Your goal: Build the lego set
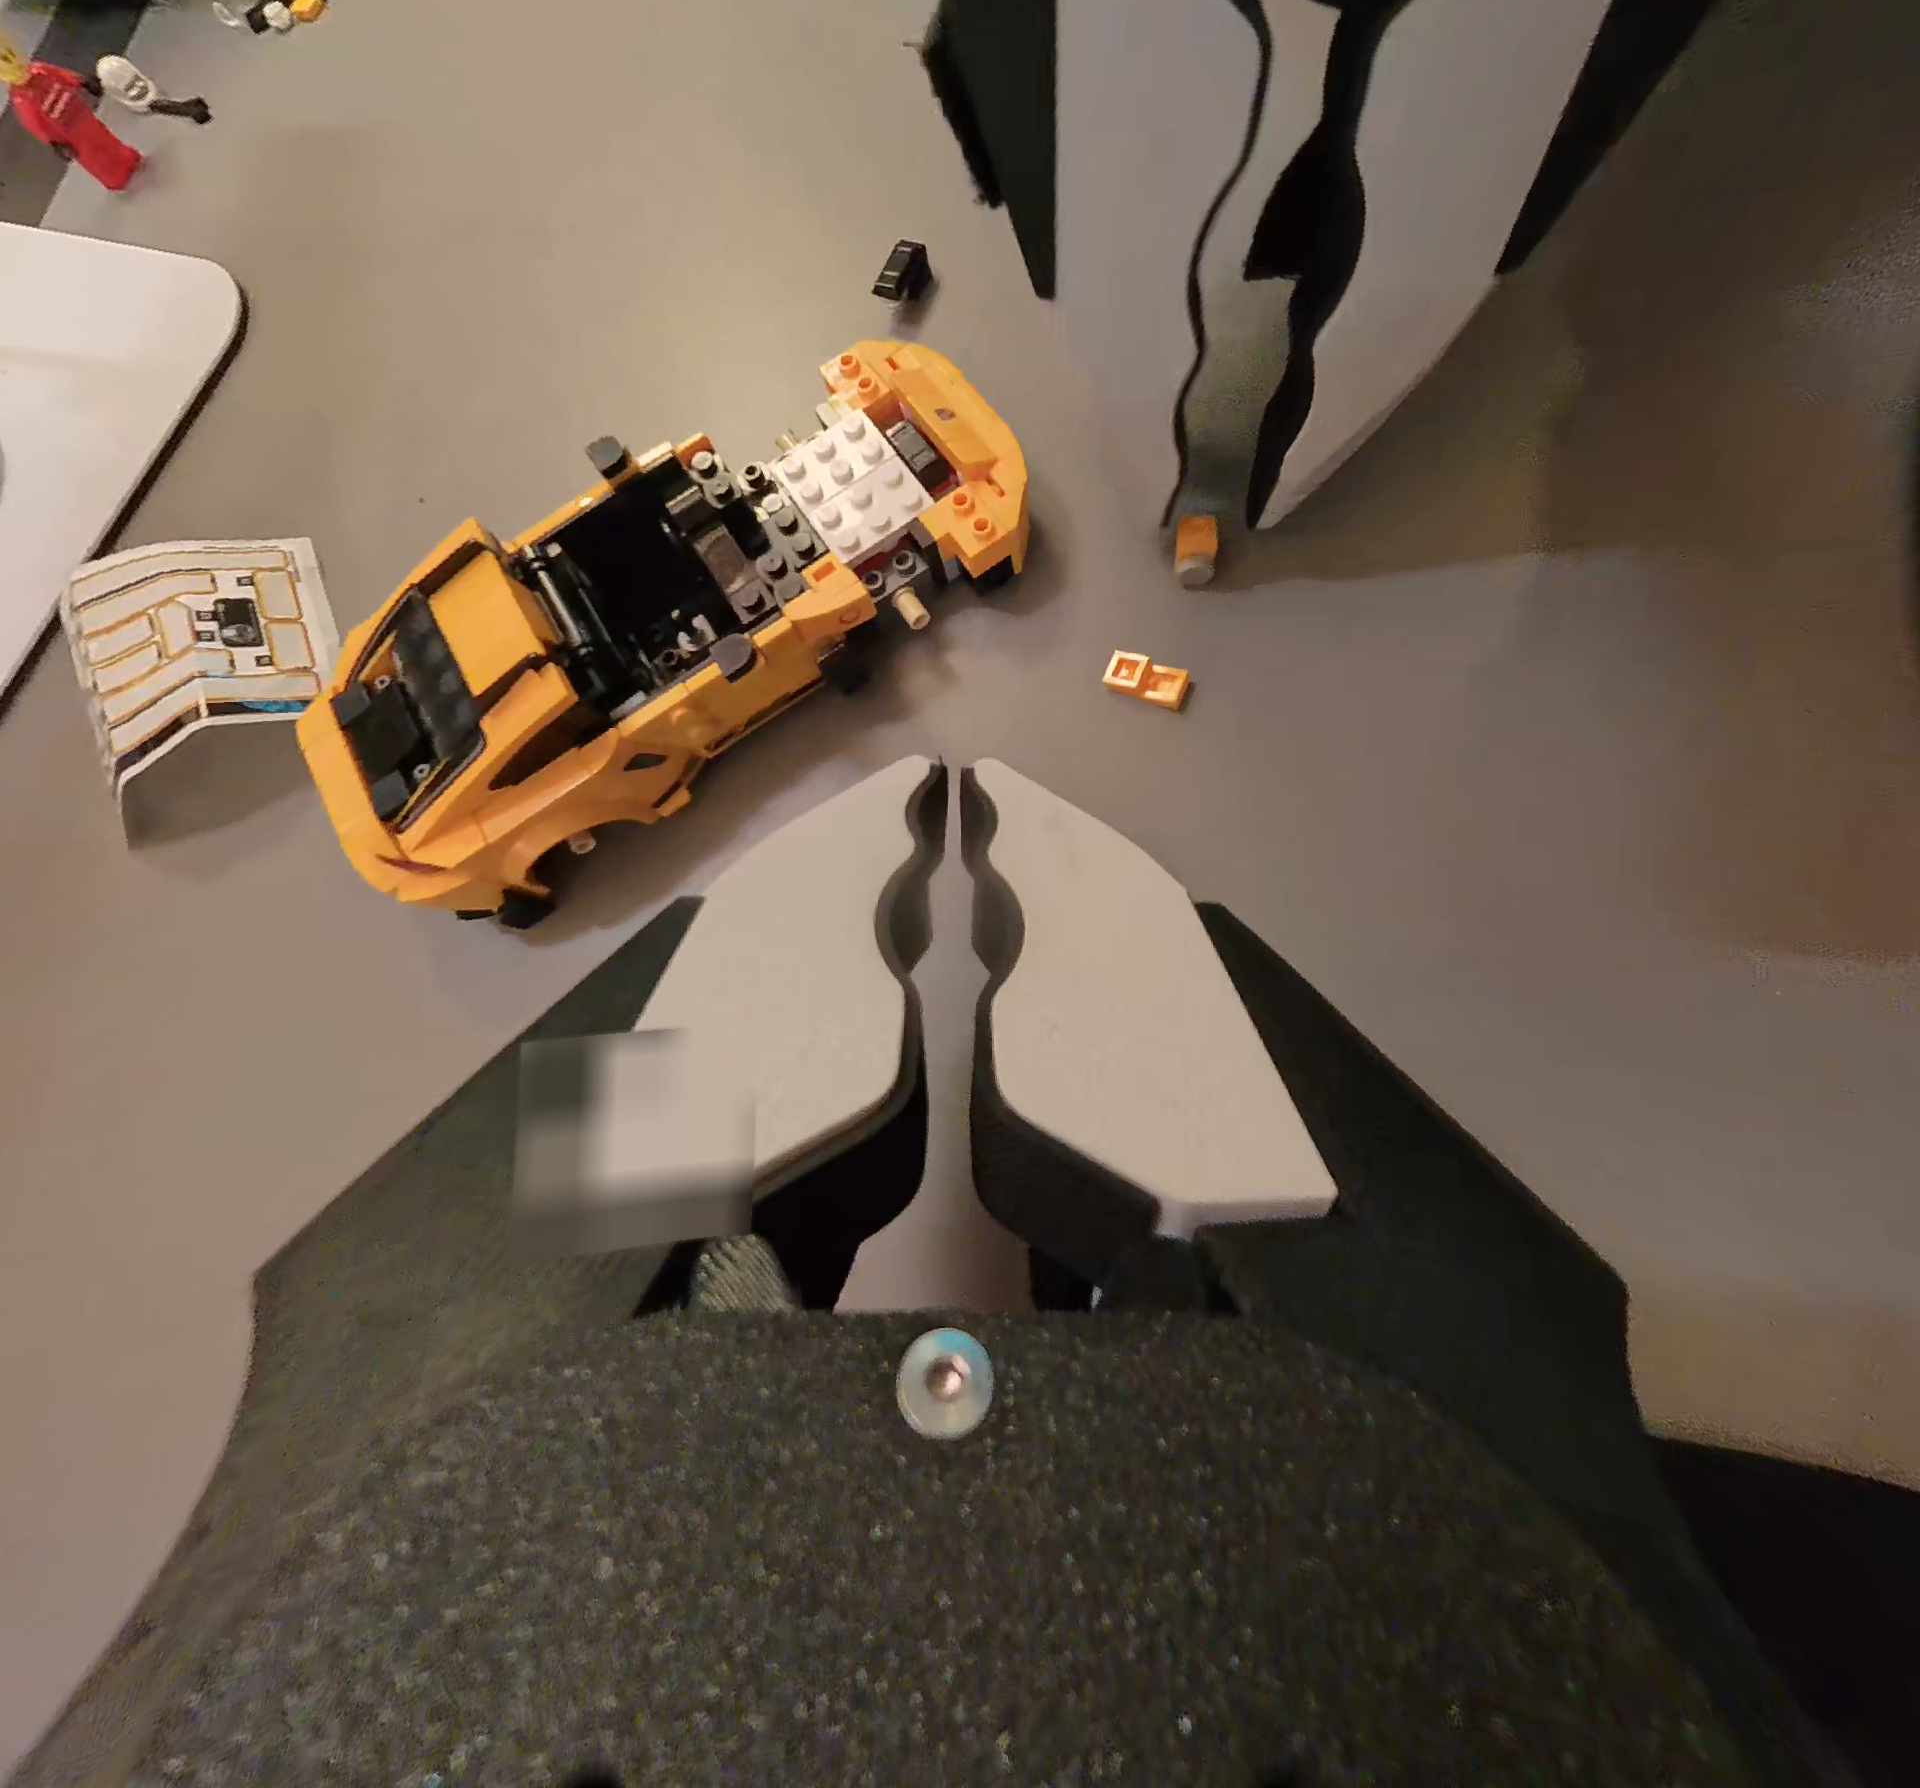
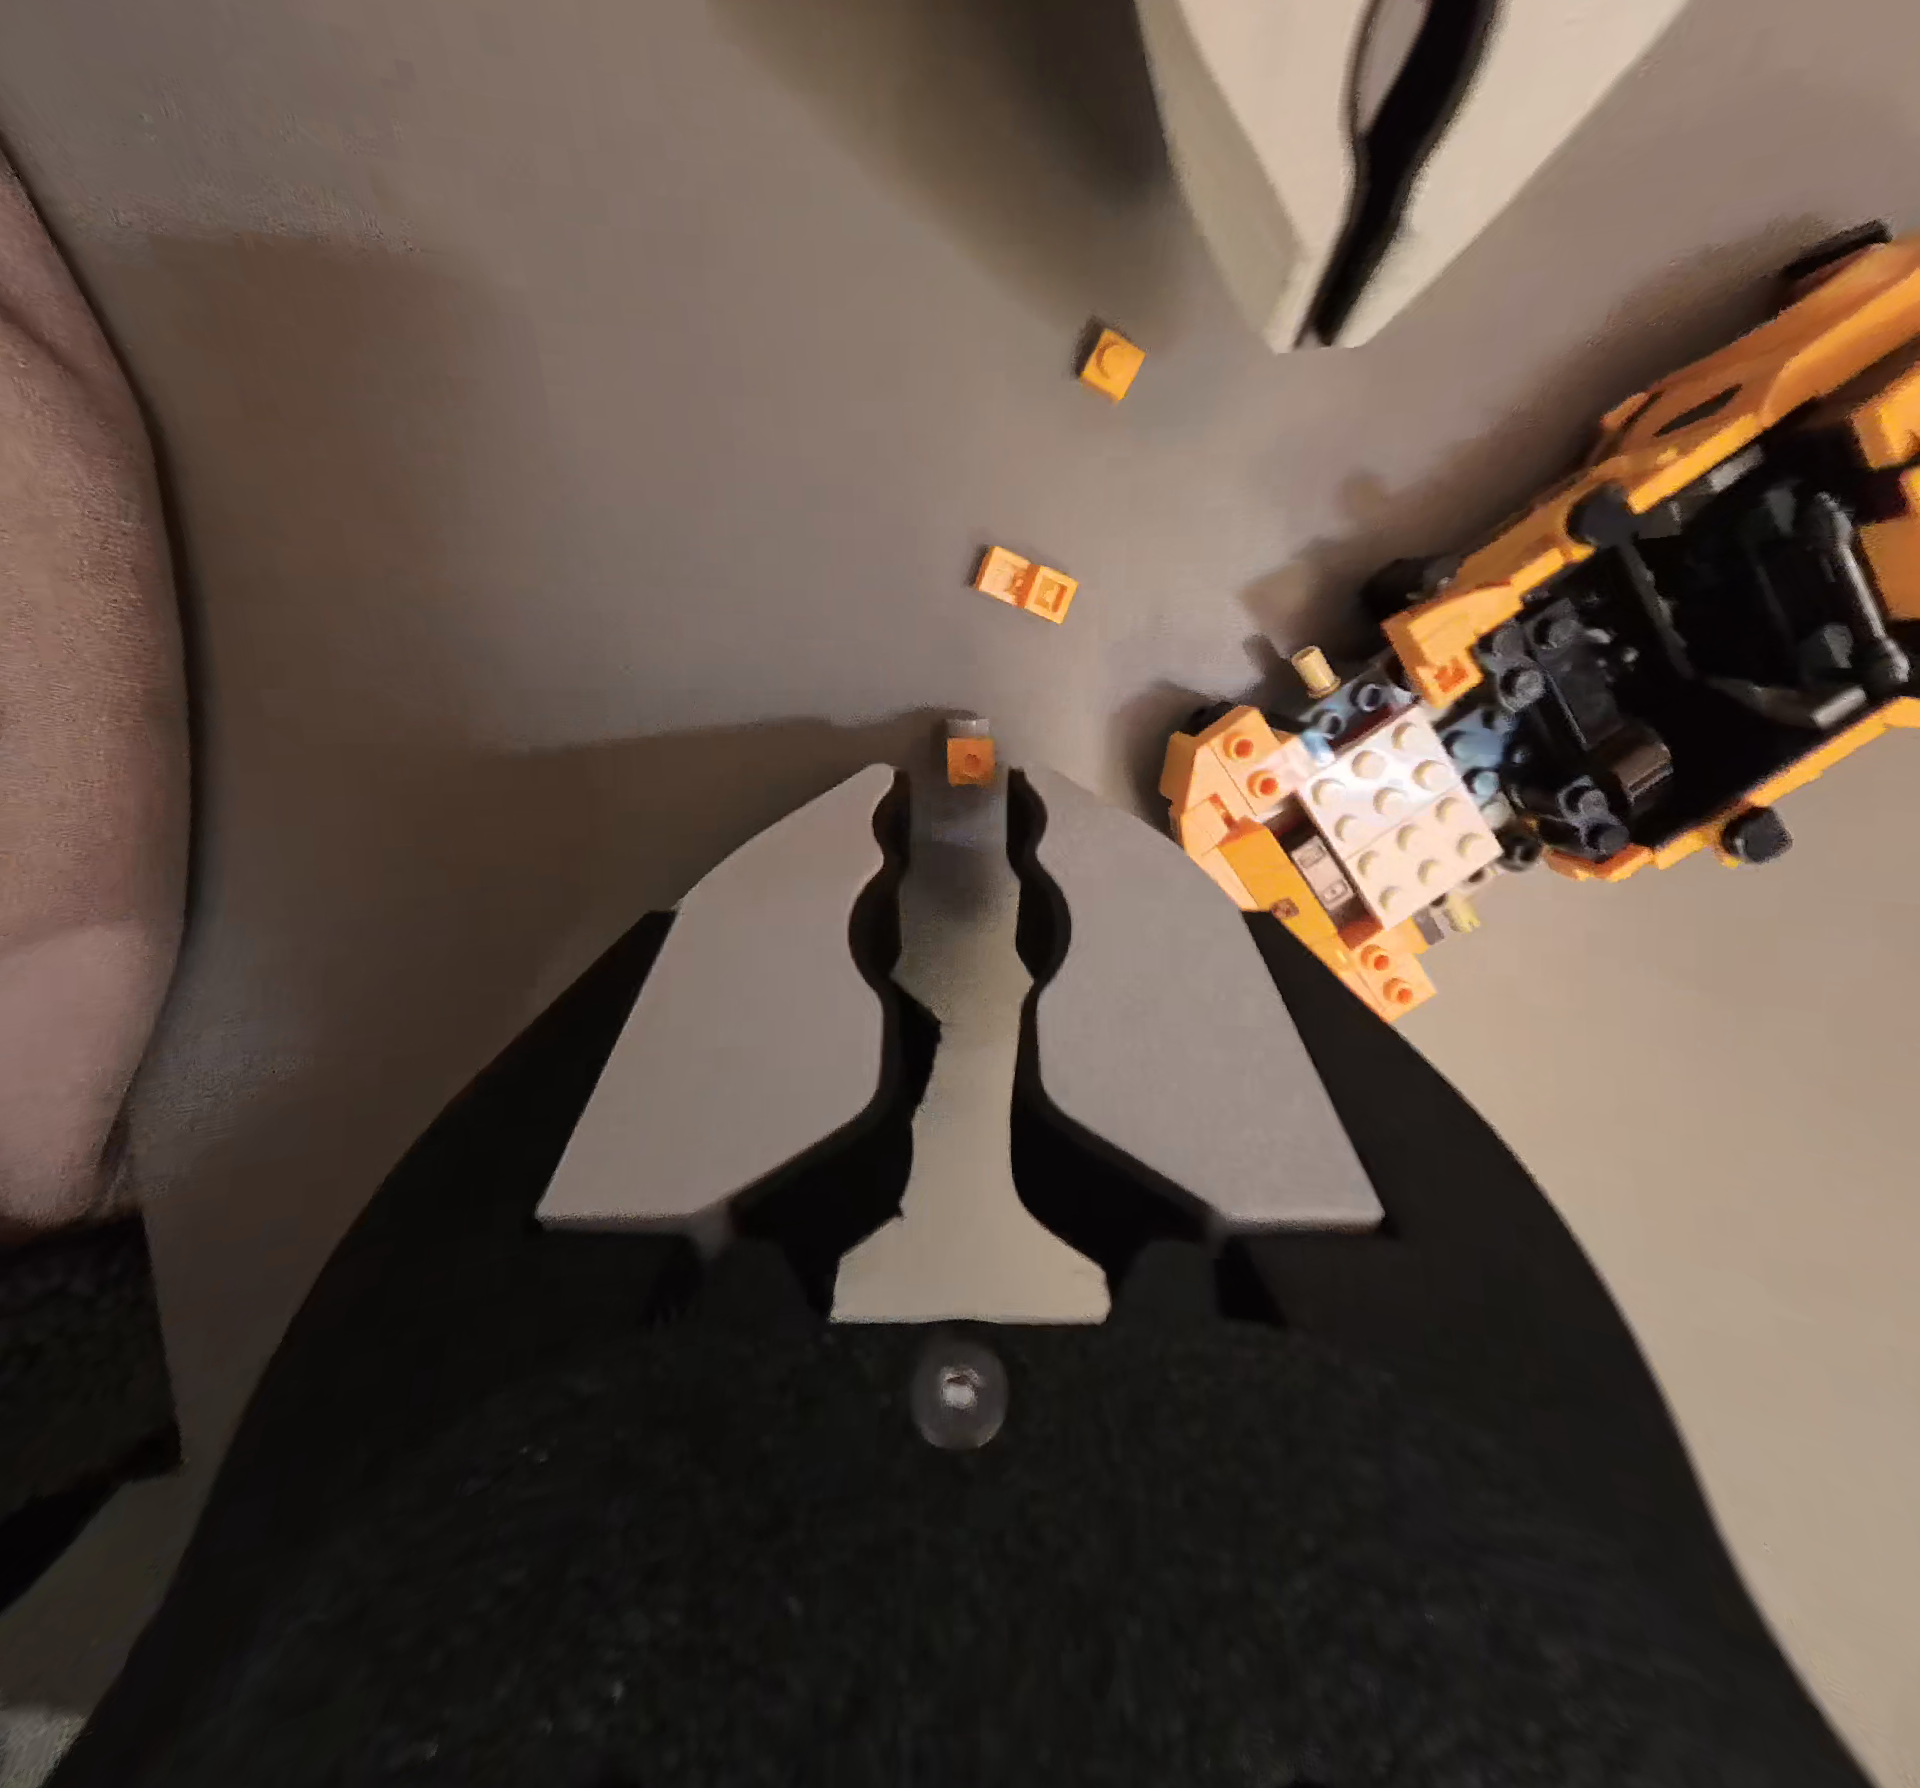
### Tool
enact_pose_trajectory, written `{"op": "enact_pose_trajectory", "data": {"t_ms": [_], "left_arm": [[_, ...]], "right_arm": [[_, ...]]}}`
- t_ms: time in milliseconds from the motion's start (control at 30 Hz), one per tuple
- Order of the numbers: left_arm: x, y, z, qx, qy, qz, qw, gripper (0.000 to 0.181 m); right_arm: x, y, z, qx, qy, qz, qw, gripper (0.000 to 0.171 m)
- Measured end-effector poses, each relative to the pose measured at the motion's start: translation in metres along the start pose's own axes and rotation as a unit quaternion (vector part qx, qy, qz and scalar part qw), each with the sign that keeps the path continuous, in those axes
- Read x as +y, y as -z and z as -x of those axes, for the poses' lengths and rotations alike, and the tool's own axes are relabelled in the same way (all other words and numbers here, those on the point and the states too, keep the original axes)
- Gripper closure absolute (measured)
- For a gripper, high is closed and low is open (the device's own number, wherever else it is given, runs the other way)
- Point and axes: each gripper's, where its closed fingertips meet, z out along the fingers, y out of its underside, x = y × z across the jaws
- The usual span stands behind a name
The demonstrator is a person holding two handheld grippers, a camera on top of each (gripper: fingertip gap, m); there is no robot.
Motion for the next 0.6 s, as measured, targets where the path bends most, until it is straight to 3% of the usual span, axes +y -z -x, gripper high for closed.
{"op": "enact_pose_trajectory", "data": {"t_ms": [33, 333, 600], "left_arm": [[0.0, -0.001, -0.002, 0.004, -0.001, -0.001, 1.0, 0.18], [-0.007, -0.006, -0.018, 0.04, -0.003, -0.017, 0.999, 0.18], [-0.02, -0.021, -0.051, 0.069, -0.053, -0.016, 0.996, 0.179]], "right_arm": [[0.0, 0.0, -0.001, 0.003, -0.009, -0.018, 1.0, 0.153], [-0.001, -0.005, -0.003, 0.004, -0.043, -0.106, 0.993, 0.16], [-0.006, 0.003, 0.003, -0.01, -0.028, -0.088, 0.996, 0.164]]}}
